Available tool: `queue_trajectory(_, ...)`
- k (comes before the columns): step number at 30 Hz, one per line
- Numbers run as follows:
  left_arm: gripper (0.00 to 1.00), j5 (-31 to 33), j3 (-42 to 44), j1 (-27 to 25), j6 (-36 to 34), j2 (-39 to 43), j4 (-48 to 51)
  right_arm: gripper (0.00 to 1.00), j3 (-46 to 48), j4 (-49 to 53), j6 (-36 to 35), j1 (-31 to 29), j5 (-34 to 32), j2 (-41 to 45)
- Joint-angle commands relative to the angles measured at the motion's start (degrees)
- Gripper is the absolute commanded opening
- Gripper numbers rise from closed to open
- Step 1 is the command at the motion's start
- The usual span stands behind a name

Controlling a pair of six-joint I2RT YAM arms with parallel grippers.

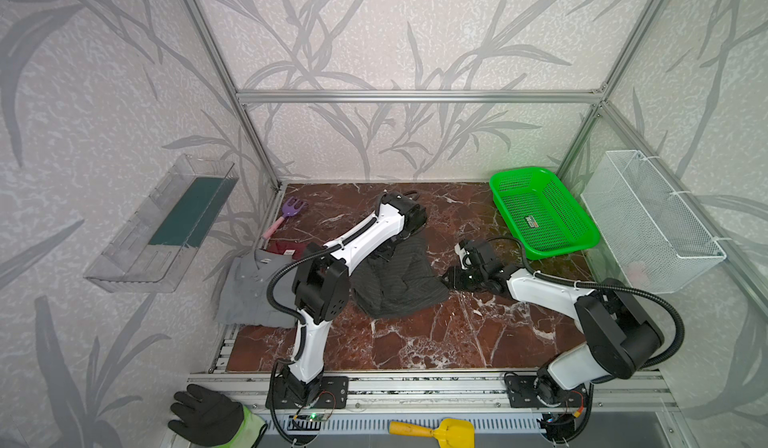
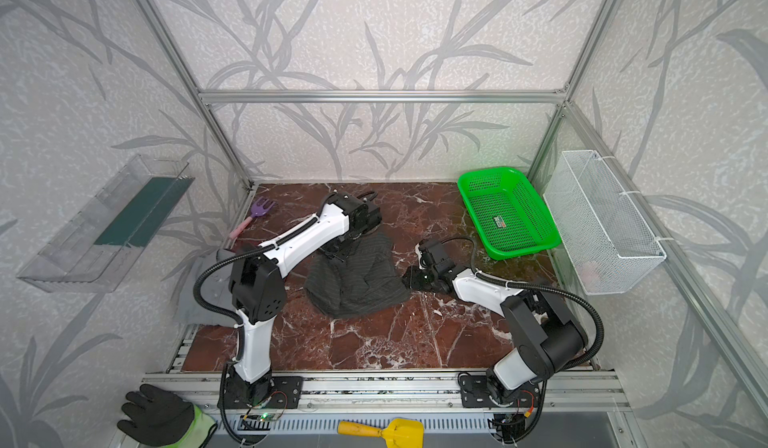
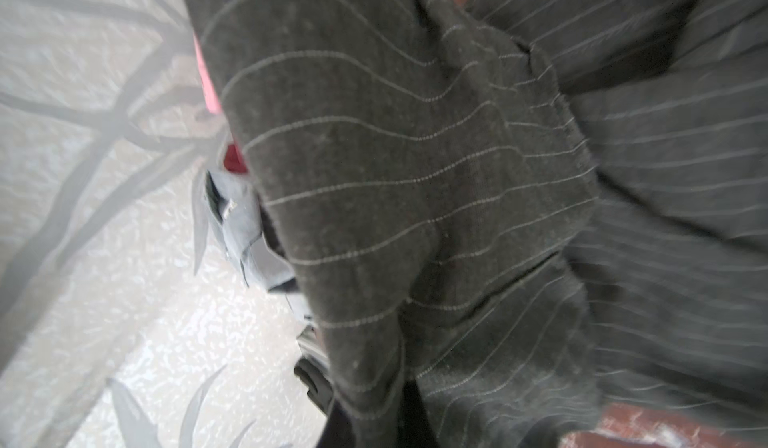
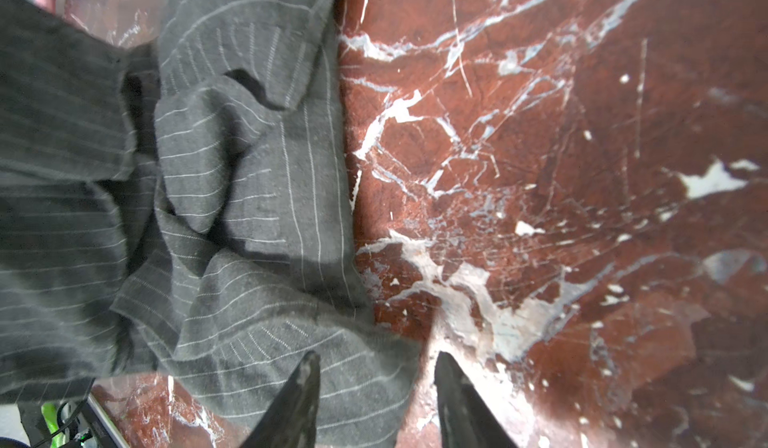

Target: Fold and stack the long sleeve shirts

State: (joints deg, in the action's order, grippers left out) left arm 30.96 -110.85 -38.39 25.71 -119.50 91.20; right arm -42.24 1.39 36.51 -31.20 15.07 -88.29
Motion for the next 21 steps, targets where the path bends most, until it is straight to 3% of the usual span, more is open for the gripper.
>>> queue_trajectory(1, 0.00, 3.1, -5.2, -2.5, 2.2, -3.8, 10.9, 0.46, 0.5, -1.6, 1.8, -0.2, 1.1, 0.8)
queue_trajectory(5, 0.00, 3.8, -8.5, -5.1, 3.1, -9.1, 11.5, 0.46, 0.6, -1.8, 2.1, -0.3, 1.2, 0.1)
queue_trajectory(21, 0.00, -4.5, -24.8, -9.4, 7.4, -22.5, 10.1, 0.45, 1.5, -2.4, 3.0, -0.2, 0.5, 0.4)
